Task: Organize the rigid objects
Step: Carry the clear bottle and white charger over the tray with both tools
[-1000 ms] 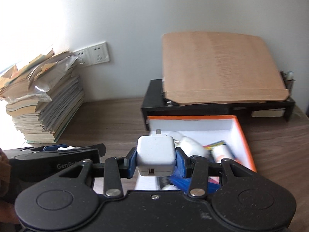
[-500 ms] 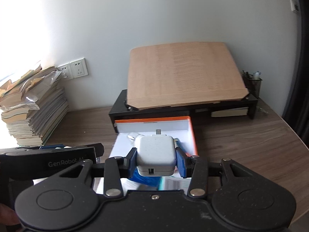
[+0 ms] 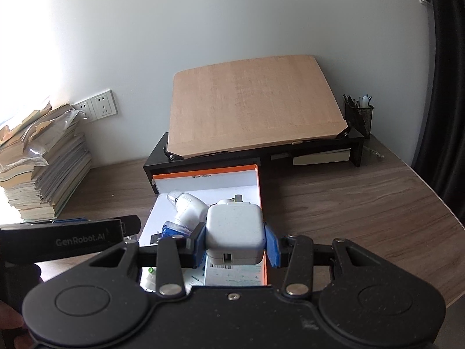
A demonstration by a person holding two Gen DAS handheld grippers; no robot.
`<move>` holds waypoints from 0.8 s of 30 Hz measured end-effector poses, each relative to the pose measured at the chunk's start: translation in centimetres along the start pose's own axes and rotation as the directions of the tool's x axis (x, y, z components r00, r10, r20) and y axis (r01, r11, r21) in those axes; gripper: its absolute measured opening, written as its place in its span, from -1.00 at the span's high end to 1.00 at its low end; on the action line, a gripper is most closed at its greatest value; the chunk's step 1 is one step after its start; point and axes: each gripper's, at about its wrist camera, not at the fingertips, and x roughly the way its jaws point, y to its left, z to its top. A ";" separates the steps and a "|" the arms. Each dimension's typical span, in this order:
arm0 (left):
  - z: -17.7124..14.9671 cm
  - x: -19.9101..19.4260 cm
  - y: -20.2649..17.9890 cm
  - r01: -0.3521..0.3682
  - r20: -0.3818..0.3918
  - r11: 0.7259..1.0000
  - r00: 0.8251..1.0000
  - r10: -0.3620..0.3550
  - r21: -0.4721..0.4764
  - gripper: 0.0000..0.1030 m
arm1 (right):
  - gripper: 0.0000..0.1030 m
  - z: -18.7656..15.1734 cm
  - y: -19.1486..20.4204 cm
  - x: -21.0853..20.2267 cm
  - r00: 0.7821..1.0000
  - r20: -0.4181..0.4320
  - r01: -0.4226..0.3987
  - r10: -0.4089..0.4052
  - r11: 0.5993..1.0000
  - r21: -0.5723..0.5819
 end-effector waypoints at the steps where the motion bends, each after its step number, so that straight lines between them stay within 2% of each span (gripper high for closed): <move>1: 0.0 0.1 0.0 0.000 -0.002 1.000 1.000 0.000 -0.002 -0.59 | 0.01 0.0 -0.1 0.0 1.000 -0.001 0.000 0.000 1.000 -0.001; 17: 0.1 0.1 1.1 -0.007 0.000 1.000 1.000 0.007 -0.018 -0.59 | 0.01 0.9 0.9 1.1 1.000 0.003 -0.025 0.025 0.999 -0.021; 24: -0.4 0.0 0.9 0.001 -0.022 1.000 1.000 -0.001 -0.016 -0.59 | 0.01 1.1 1.0 1.4 1.000 0.001 -0.030 0.030 0.999 -0.025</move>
